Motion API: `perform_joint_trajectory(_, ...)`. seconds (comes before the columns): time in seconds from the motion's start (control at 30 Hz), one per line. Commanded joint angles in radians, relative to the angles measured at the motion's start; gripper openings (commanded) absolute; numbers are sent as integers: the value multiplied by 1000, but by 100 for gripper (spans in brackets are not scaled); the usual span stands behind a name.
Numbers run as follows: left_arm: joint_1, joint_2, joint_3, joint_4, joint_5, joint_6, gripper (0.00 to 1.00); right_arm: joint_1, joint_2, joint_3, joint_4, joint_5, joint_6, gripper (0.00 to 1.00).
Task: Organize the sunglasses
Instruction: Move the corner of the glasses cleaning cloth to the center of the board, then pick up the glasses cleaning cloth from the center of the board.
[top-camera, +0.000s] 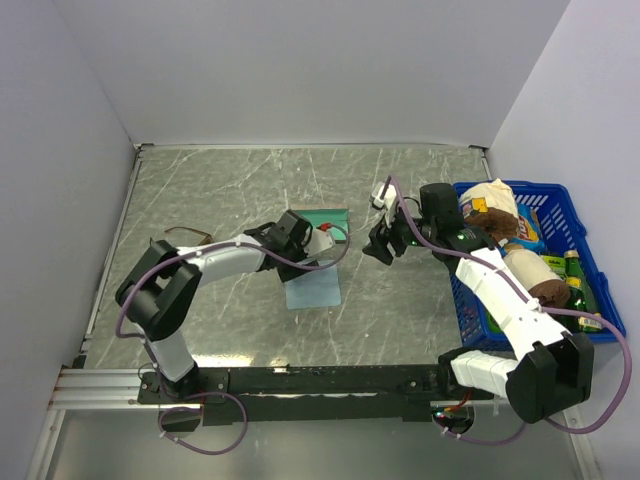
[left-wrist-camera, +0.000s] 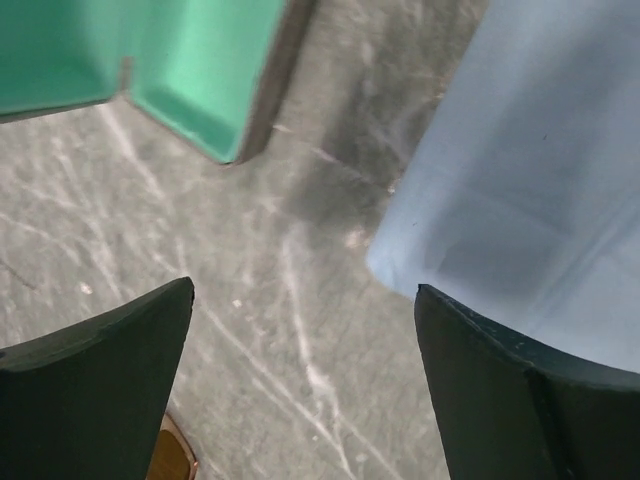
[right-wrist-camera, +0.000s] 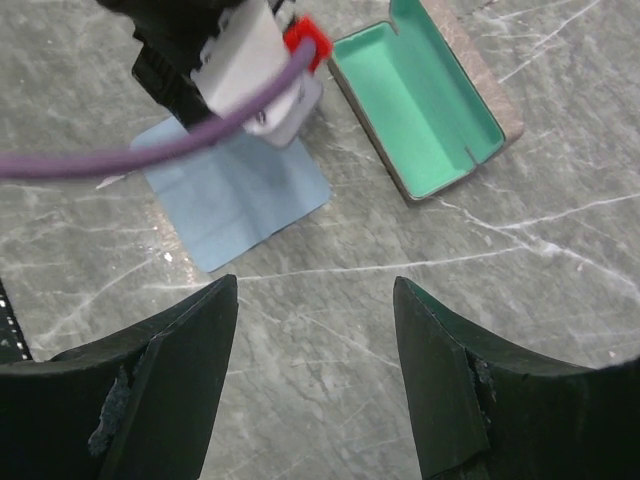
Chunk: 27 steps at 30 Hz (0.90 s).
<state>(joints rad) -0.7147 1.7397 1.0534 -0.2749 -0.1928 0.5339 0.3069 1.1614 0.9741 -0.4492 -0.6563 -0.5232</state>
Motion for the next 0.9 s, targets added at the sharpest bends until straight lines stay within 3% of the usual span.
perform_joint_trajectory(0.0, 53, -124, 29, -27, 122, -17, 97, -5, 26, 52, 41, -52, 66, 70)
perform_joint_trajectory(0.17, 115, -118, 48, -95, 308, -38, 94, 0, 127, 115, 57, -91, 175, 66)
perform_joint_trajectory(0.37, 195, -34, 71, -132, 524, -81, 82, 1, 346, 245, -17, -149, 294, 55)
perform_joint_trajectory(0.53, 207, 23, 97, -168, 595, -89, 76, 4, 440, 256, 30, -187, 409, 49)
perform_joint_trajectory(0.87, 212, 98, 135, -191, 635, -107, 61, 15, 486, 236, 81, -144, 434, 48)
